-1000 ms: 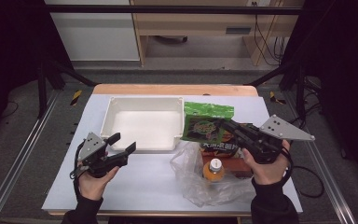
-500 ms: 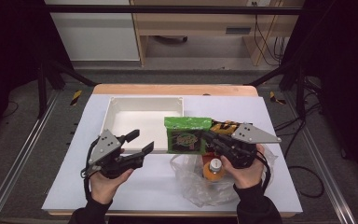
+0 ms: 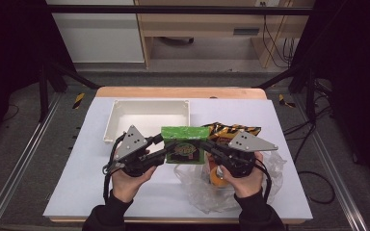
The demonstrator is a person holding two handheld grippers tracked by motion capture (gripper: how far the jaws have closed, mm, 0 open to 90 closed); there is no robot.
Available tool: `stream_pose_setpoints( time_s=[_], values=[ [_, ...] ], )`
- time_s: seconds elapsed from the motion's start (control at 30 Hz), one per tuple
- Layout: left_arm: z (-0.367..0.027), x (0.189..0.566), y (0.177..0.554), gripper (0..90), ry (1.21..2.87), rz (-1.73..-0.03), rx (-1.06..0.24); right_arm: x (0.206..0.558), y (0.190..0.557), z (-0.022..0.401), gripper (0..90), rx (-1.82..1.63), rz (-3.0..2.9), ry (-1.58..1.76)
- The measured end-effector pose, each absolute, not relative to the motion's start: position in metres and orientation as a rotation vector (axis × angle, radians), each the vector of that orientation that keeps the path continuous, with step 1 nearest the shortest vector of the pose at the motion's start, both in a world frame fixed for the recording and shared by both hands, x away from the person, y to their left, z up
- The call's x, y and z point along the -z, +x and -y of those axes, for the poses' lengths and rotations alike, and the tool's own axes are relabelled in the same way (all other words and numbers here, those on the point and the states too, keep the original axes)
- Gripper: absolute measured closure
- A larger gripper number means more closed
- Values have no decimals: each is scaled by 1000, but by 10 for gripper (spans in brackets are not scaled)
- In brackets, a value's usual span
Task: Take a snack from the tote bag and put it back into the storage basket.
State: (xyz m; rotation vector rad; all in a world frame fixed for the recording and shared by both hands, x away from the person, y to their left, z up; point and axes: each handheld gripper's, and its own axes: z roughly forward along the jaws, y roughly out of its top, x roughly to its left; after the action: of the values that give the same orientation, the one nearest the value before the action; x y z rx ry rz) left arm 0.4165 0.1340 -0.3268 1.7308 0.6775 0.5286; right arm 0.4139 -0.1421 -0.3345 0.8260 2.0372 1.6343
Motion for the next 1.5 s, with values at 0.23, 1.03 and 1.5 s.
stream_pose_setpoints(
  time_s=[0.23, 1.03, 1.5],
  values=[
    [-133, 328, 416, 717, 1758, -700, -547, 339, 417, 143, 864, -1633, -2044, 845],
    [-148, 324, 413, 830, 1763, -697, -598, 338, 414, 156, 646, -1658, -1987, 874],
    [-191, 312, 424, 827, 1724, -780, -666, 346, 395, 211, 367, -1511, -1886, 991]
  ],
)
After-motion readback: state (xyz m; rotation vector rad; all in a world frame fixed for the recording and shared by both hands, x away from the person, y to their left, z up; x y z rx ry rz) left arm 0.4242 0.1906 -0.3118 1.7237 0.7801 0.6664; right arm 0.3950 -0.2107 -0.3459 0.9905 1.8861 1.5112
